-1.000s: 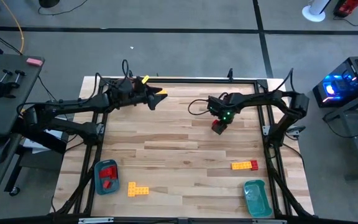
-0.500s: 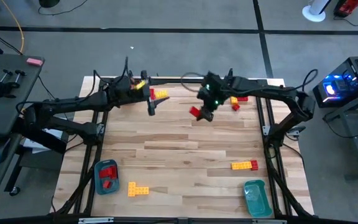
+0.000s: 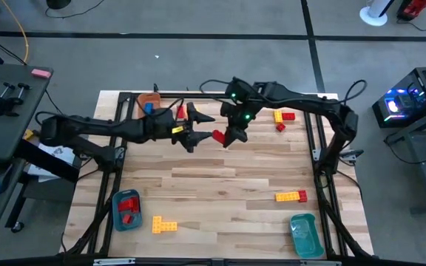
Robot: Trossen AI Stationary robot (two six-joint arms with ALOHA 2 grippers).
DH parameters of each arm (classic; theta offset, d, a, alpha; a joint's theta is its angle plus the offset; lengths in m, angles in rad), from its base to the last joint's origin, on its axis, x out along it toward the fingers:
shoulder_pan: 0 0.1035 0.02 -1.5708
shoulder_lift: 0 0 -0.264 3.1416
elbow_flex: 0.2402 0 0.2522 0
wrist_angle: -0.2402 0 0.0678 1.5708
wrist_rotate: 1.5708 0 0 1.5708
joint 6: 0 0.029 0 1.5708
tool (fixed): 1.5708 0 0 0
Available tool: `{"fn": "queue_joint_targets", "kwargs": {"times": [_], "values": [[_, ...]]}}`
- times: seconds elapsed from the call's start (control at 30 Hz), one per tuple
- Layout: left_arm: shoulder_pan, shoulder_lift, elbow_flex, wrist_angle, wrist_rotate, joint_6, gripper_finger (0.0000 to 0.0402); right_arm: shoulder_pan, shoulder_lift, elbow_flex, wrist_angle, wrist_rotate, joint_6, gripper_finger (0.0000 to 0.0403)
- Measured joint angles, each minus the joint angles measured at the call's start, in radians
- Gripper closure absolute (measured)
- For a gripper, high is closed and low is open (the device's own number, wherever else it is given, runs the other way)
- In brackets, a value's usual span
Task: Sort blocks
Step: Put the red game piece into the bottom left blue bin
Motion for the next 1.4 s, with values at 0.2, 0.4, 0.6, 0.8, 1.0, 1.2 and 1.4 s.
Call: {"fn": "queue_joint_targets", "kwargs": {"times": [0.2, 0.4, 0.6, 0.8, 1.0, 1.2, 1.4], "values": [[-0.028, 0.031, 0.000, -0.009, 0.051, -0.028, 0.0120, 0.012, 0.045, 0.049, -0.040, -0.007, -0.017, 0.0403], [-0.035, 0.050, 0.000, -0.013, 0.094, -0.039, 0.0120, 0.024, 0.051, 0.057, -0.043, -0.047, 0.008, 0.0403], [-0.040, 0.073, 0.001, -0.015, 0.149, -0.048, 0.0120, 0.035, 0.051, 0.057, -0.050, -0.048, 0.029, 0.0403], [-0.061, 0.086, 0.001, -0.002, 0.151, -0.048, 0.0128, 0.040, 0.051, 0.057, -0.056, -0.046, 0.046, 0.0403], [-0.067, 0.086, 0.001, 0.034, 0.152, -0.048, 0.0203, 0.040, 0.051, 0.057, -0.056, -0.038, 0.065, 0.0403], [-0.069, 0.086, 0.001, 0.031, 0.160, -0.047, 0.0318, 0.043, 0.051, 0.057, -0.053, -0.049, 0.077, 0.0403], [-0.071, 0.085, 0.001, 0.025, 0.166, -0.059, 0.0338, 0.065, 0.051, 0.056, -0.038, -0.042, 0.082, 0.0399]]}}
